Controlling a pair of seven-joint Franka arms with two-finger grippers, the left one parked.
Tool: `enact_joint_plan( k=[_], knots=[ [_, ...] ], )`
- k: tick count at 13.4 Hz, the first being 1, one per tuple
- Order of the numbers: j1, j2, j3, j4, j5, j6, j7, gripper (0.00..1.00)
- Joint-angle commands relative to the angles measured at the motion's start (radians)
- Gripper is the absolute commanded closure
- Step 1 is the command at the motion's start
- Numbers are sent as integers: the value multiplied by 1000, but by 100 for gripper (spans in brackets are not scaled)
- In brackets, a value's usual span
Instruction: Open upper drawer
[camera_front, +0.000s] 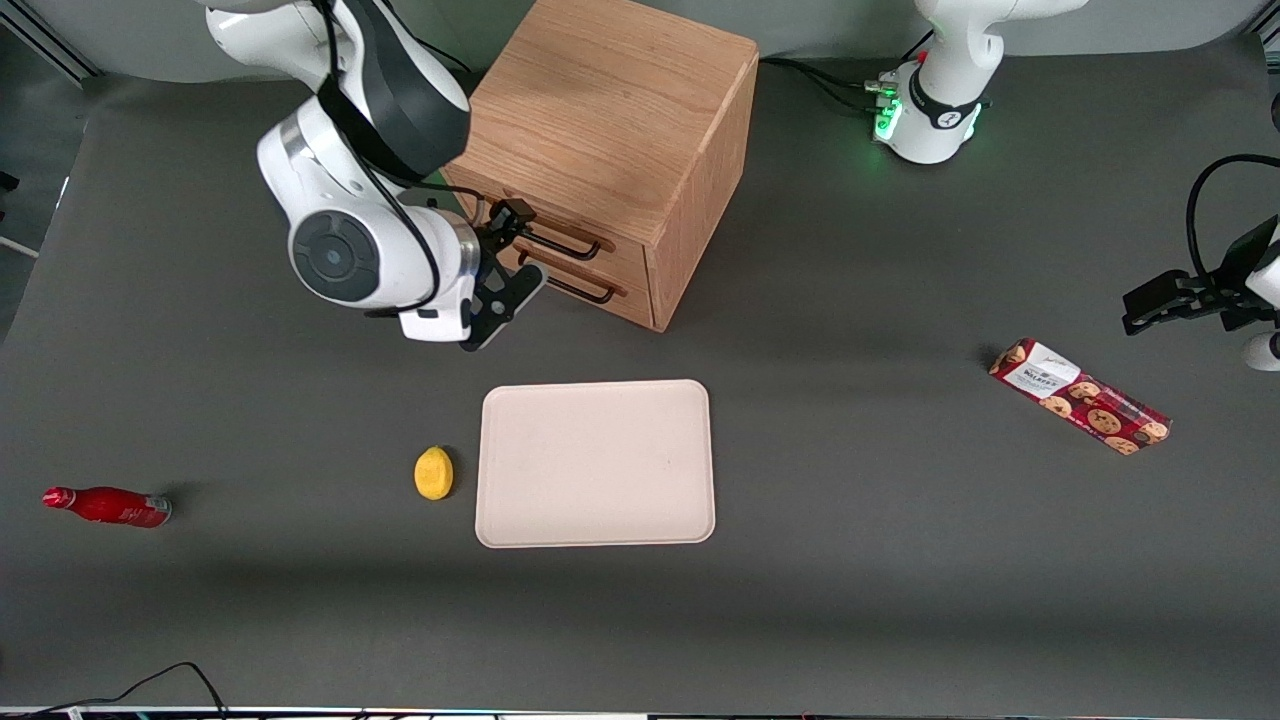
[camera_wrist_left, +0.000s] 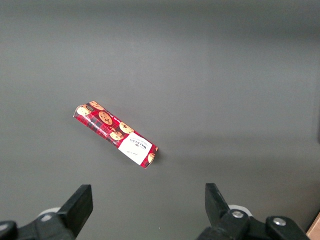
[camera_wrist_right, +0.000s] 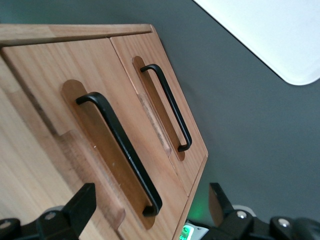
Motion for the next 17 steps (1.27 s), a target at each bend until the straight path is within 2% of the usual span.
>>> enact_joint_plan(
  k=[1,17],
  knots=[
    [0,14,-1,-30,30,23,-91,0],
    [-8,48,57,-127,31,142,-95,0]
  ],
)
